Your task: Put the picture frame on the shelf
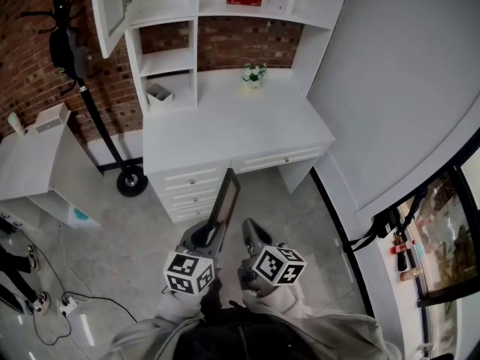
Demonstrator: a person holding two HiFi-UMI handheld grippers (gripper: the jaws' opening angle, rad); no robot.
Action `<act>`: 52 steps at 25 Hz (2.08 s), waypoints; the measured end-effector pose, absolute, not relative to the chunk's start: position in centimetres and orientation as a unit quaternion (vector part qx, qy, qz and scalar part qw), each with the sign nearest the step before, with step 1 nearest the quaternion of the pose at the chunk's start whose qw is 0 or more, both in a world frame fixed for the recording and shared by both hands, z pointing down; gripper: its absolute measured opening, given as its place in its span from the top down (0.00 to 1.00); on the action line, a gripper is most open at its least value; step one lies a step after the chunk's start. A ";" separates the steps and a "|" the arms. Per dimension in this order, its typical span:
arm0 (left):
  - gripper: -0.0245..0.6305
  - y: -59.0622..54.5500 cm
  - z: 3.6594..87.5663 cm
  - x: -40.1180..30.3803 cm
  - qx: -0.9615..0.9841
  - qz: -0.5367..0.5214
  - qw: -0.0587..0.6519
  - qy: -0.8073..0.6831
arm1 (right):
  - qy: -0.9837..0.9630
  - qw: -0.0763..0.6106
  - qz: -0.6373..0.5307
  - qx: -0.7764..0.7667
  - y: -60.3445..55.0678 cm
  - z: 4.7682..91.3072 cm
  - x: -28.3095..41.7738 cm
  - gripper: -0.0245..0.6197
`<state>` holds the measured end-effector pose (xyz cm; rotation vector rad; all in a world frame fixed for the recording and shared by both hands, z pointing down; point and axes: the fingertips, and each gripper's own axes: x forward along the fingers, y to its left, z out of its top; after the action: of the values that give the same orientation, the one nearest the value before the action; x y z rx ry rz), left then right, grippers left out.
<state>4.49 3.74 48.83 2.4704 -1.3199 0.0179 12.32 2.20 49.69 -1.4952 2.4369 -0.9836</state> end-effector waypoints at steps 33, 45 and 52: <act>0.85 -17.7 49.3 -3.0 0.864 -0.006 0.181 -0.469 | 0.806 0.045 -0.335 -0.486 -18.8 50.5 4.9 0.96; 0.85 -19.7 50.6 -2.8 0.856 -0.006 0.199 -0.477 | 0.809 0.022 -0.344 -0.477 -20.5 51.7 5.0 0.96; 0.85 -24.3 50.7 -2.8 0.839 -0.011 0.199 -0.506 | 0.816 0.023 -0.348 -0.462 -26.1 51.6 6.0 0.96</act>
<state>-2.82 -24.25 50.70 2.3467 -1.4166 -0.0308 5.99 -26.05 51.60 -1.4302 2.5266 -1.0766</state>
